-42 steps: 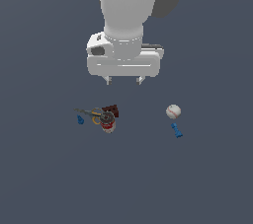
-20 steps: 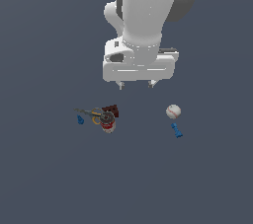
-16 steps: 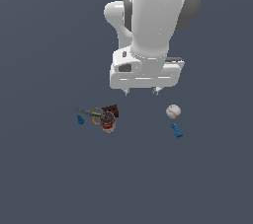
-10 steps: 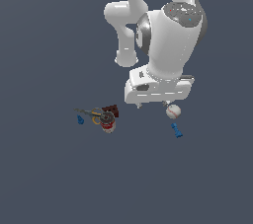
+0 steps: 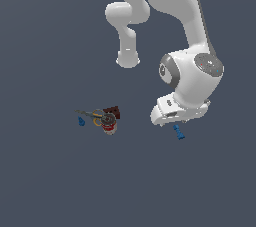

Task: Pick up a designated object from a clutter of objects.

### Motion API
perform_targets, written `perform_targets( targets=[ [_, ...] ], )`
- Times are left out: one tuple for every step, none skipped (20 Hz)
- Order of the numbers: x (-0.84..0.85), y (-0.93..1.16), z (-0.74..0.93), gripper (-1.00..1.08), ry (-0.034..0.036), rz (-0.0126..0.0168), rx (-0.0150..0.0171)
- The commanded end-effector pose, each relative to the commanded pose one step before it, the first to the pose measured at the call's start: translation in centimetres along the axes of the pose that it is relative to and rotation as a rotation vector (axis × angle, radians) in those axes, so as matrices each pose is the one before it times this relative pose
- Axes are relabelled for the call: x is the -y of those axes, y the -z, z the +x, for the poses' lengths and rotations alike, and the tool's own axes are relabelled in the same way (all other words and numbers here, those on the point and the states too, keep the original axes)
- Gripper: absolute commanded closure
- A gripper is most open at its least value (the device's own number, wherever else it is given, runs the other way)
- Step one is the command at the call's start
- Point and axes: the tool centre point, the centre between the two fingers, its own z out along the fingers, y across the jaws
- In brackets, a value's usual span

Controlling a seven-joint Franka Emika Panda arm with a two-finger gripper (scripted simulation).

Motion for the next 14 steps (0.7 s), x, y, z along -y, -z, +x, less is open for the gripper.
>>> perform_targets(
  targets=[
    [1.914, -2.063, 0.175, -0.92, 0.01207, 0.00475, -0.00248],
    [0.651, -0.707, 0.013, -0.92, 0.00428, 0.00188, -0.00022],
    [0.599, -0.653, 0.0, -0.92, 0.0039, 0.00183, -0.00018],
    [0.549, -0.599, -0.011, -0.92, 0.00355, 0.00177, -0.00013],
    [0.494, -0.544, -0.018, -0.92, 0.00314, 0.00165, -0.0001],
    [0.445, -0.488, -0.023, -0.92, 0.00284, 0.00156, -0.00007],
    [0.392, -0.432, -0.026, -0.92, 0.00247, 0.00141, -0.00004],
    [0.342, -0.374, -0.027, -0.92, 0.00218, 0.00129, -0.00003],
    [0.286, -0.318, -0.025, -0.92, 0.00177, 0.00108, -0.00001],
    [0.233, -0.261, -0.022, -0.92, 0.00144, 0.00089, 0.0],
    [0.185, -0.203, -0.019, -0.92, 0.00117, 0.00074, 0.0],
    [0.131, -0.145, -0.014, -0.92, 0.00082, 0.00053, 0.0],
    [0.074, -0.088, -0.008, -0.92, 0.00041, 0.00027, 0.0],
    [0.017, -0.03, -0.001, -0.92, 0.0, 0.0, 0.0]
  ],
)
